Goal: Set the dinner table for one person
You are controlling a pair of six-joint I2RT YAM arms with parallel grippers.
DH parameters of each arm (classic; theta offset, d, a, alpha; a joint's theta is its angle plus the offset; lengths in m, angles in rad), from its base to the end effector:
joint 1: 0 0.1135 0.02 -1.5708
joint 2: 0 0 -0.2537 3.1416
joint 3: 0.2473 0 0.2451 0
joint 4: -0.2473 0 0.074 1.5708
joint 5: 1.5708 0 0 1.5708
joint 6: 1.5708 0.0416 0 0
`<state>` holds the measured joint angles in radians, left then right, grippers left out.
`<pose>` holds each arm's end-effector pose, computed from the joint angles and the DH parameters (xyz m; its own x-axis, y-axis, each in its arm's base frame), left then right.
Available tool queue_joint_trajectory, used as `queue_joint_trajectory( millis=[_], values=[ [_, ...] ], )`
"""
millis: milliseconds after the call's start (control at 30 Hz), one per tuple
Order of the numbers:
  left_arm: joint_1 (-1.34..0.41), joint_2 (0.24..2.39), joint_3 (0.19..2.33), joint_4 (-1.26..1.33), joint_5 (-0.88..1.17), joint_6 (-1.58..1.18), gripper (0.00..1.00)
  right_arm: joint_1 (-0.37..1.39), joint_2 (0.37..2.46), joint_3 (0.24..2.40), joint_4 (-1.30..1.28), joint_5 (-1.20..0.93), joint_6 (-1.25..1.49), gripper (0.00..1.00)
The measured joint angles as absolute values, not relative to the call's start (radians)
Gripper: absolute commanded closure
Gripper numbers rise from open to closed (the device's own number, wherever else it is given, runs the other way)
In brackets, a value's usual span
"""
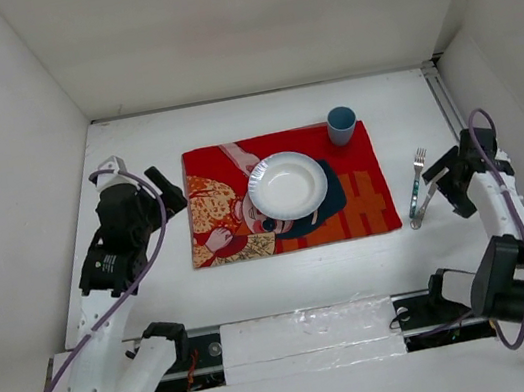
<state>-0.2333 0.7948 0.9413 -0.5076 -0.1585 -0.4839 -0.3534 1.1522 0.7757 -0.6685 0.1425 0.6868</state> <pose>0.1730 -0.0344 0.3480 -0.3436 -0.3905 -0.8540 -0.0850 0.9186 -0.3859 0.2022 -0.0809 0.2141 -0.3679 0.8047 -0.4660 0.8312 0.5092 0.2233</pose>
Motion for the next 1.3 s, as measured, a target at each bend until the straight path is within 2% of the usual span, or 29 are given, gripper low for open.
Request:
queue_joint_trajectory(
  millis=[267, 1000, 1300],
  values=[
    [-0.233, 0.776, 0.941, -0.509, -0.159, -0.484, 0.0, -0.354, 1.283, 0.769, -0.593, 0.068, 0.659, 0.04],
    [-0.233, 0.729, 0.941, -0.514, -0.138, -0.483, 0.0, -0.294, 1.47, 0.805, -0.569, 0.113, 0.665, 0.21],
    [-0.233, 0.729, 0.941, -0.514, -0.135, -0.483, 0.0, -0.28, 1.485, 0.828, -0.59, 0.155, 0.694, 0.22]
  ],
)
